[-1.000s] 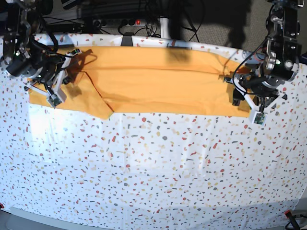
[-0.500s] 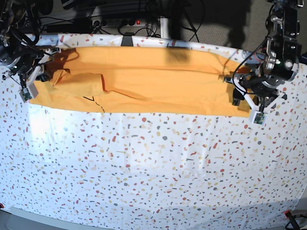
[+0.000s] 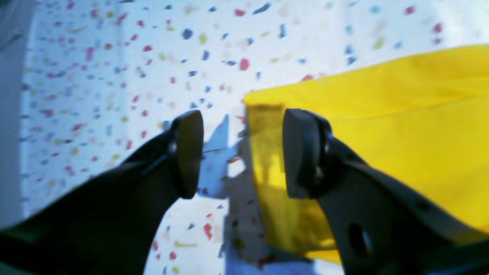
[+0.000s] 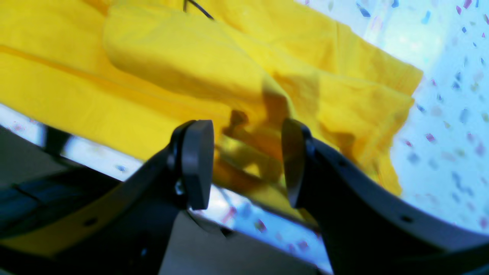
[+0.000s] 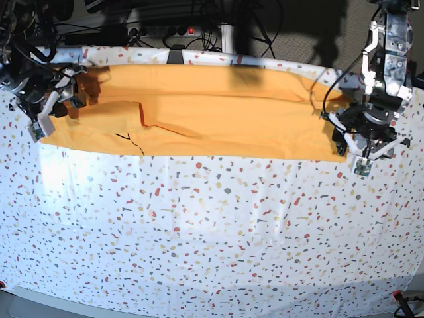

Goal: Fold the T-shirt properly
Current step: 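Regrasp the folded strip's end with the left gripper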

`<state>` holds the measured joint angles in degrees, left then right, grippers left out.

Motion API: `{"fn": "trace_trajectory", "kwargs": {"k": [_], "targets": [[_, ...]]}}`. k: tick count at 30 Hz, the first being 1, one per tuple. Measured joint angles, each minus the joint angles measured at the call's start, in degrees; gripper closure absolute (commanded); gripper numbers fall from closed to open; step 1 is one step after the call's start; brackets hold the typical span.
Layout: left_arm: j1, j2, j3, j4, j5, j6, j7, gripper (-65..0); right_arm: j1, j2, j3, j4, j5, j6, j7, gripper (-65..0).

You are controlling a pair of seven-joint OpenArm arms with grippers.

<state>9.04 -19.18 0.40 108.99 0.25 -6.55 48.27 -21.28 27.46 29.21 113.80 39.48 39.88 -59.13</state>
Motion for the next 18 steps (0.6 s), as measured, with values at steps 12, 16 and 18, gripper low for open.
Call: {"fn": "trace_trajectory", "kwargs": {"k": [12, 16, 18], "targets": [[0.02, -0.68, 0.00, -0.02, -4.66, 0.00, 2.08, -32.6, 1.09, 0.00, 0.00, 9.97, 3.76, 0.07, 1.97, -29.1], [-0.39, -0.90, 0.00, -4.09, -5.25, -0.17, -0.42, -32.6, 1.11, 0.00, 0.02, 13.14, 3.78, 0.07, 1.64, -29.1], [-1.09, -2.05, 0.02, -8.70, -5.46, -0.37, -0.42, -32.6, 1.11, -0.02, 0.02, 14.47, 3.78, 0.07, 0.68, -29.1]]}}
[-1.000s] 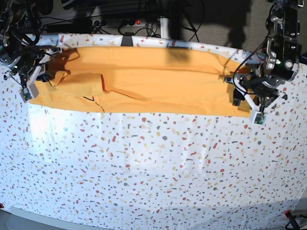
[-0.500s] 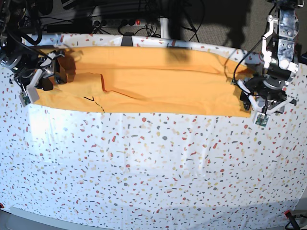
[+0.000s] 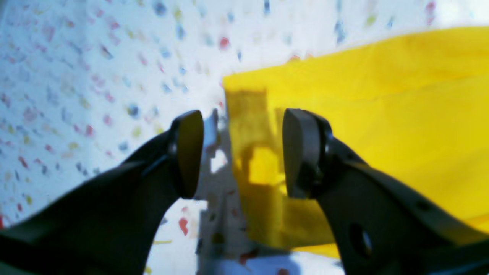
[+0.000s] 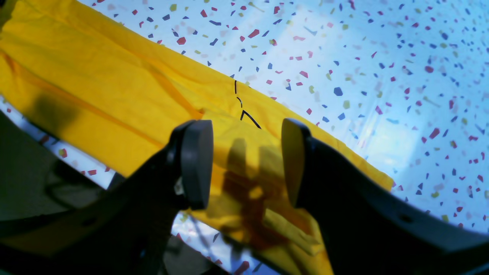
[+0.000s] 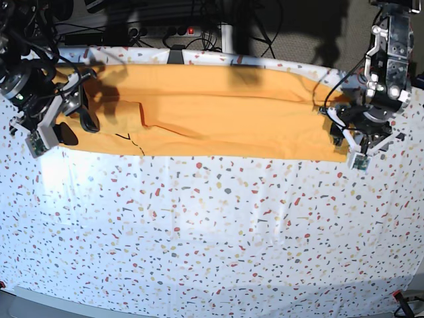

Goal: Fold the T-shirt properly
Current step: 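Regrasp the folded strip's end with the left gripper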

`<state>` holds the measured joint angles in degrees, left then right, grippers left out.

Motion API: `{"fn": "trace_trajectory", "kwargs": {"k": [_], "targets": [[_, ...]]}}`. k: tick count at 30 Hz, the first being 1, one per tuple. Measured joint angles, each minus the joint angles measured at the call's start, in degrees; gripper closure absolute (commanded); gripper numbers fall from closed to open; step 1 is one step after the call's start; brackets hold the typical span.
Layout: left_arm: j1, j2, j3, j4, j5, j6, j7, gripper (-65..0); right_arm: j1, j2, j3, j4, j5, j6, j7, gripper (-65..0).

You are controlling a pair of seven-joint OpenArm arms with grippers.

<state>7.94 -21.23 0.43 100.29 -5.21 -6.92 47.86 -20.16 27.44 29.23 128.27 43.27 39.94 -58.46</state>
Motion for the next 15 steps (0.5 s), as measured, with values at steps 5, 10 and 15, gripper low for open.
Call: {"fn": "trace_trajectory", "kwargs": {"k": [5, 10, 15], "targets": [[-3.89, -4.63, -0.13, -9.09, -15.37, -0.70, 1.66, -32.6, 0.02, -0.15, 0.00, 1.66, 1.92, -0.02, -0.31, -29.1], [-5.68, -5.38, -0.87, -11.98, -31.08, -10.21, 6.05, -32.6, 0.00, -0.15, 0.02, 1.66, 1.70, -0.02, -0.55, -29.1], [-5.70, -5.44, -1.84, -12.17, -34.77, -13.05, 7.80, -32.6, 0.00, -0.15, 0.02, 1.66, 1.70, -0.02, -1.25, -29.1]]}}
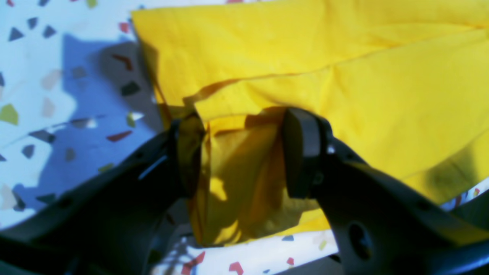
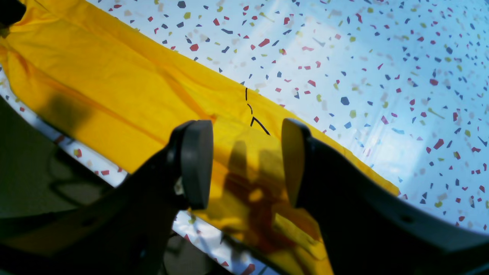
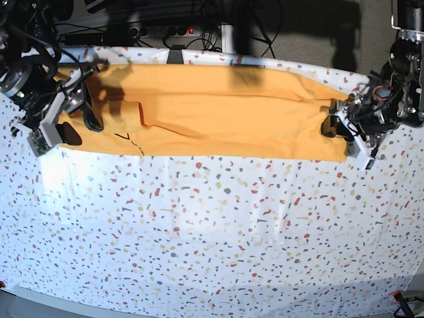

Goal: Fold the T-shirt properly
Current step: 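Regrasp the folded strip's end with the left gripper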

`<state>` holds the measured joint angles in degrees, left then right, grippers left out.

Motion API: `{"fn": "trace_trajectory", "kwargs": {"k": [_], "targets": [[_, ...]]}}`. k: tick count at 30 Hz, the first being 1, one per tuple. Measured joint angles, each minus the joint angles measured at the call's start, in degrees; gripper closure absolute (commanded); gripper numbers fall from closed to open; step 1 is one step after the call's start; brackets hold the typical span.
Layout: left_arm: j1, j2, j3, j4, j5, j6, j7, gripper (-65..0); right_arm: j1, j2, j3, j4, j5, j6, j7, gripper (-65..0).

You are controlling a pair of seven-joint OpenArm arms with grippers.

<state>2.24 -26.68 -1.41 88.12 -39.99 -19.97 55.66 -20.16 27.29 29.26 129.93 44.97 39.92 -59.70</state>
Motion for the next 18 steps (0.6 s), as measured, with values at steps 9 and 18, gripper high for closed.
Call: {"fn": "trace_trajectory", "kwargs": {"k": [9, 18], "targets": [[-0.20, -0.17, -0.46, -6.51, -7.91, -2.75, 1.16, -32.6, 0.00, 0.00, 0.00, 0.00, -0.02, 0.00, 0.02, -29.1], [-1.18, -0.26, -0.39, -7.50, -7.13, -4.24, 2.05, -32.6, 0.00, 0.00, 0.00, 0.00, 0.02, 0.00, -0.44, -29.1]]}}
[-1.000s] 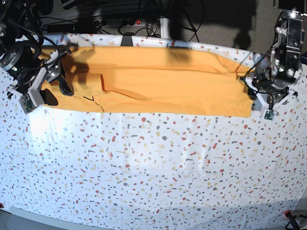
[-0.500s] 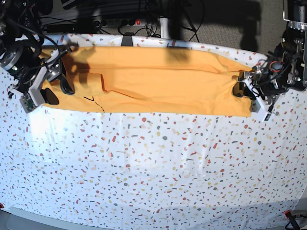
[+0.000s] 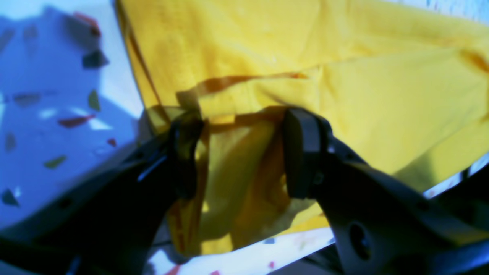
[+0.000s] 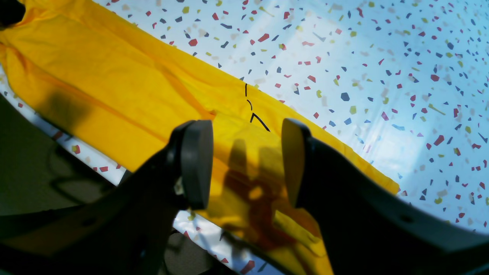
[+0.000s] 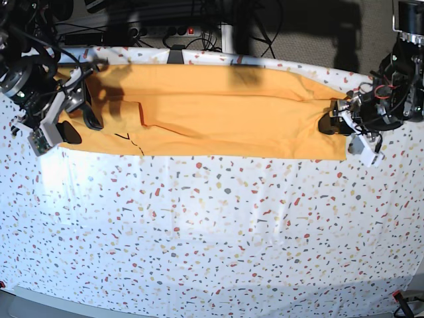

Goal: Fold the T-shirt properly
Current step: 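Regrasp the folded strip's end with the left gripper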

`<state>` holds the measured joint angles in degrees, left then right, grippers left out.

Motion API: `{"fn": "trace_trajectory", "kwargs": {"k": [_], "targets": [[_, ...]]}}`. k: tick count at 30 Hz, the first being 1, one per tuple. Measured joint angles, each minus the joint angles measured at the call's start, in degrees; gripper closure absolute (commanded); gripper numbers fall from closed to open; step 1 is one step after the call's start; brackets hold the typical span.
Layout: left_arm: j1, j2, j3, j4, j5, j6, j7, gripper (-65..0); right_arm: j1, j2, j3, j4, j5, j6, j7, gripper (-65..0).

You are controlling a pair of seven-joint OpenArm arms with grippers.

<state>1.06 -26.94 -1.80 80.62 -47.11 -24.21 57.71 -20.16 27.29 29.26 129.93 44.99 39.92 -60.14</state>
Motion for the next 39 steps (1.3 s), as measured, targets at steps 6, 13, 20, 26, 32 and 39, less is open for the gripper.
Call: {"fn": "trace_trajectory", "kwargs": {"k": [6, 13, 20, 26, 32, 39], "targets": [[-3.28, -0.31, 0.31, -0.13, 3.78, 0.20, 1.88, -32.6, 0.00, 0.00, 0.00, 0.00, 0.00, -0.02, -0.17, -29.1], [-4.87, -4.90, 0.35, -0.17, 1.40, 0.90, 2.10, -32.6, 0.00, 0.00, 0.00, 0.00, 0.00, 0.00, -0.42, -29.1], [-4.92, -9.27, 0.35, -2.16, -5.57, -0.02, 1.36, -32.6, 0.00, 0.00, 0.00, 0.00, 0.00, 0.00, -0.42, -29.1], [-5.18, -9.66, 0.35, -11.47, -20.44, -6.45, 7.56, -32.6, 0.00, 0.00, 0.00, 0.00, 0.02, 0.00, -1.46, -29.1], [-6.93, -9.70, 0.35, -16.63, -26.49, -8.79, 8.55, -32.6, 0.00, 0.00, 0.00, 0.00, 0.72, 0.00, -1.84, -29.1], [-6.54, -6.16, 0.35, -18.38, -26.14, -10.73, 8.87, -32.6, 0.00, 0.00, 0.00, 0.00, 1.84, 0.00, -1.90, -29.1]]}}
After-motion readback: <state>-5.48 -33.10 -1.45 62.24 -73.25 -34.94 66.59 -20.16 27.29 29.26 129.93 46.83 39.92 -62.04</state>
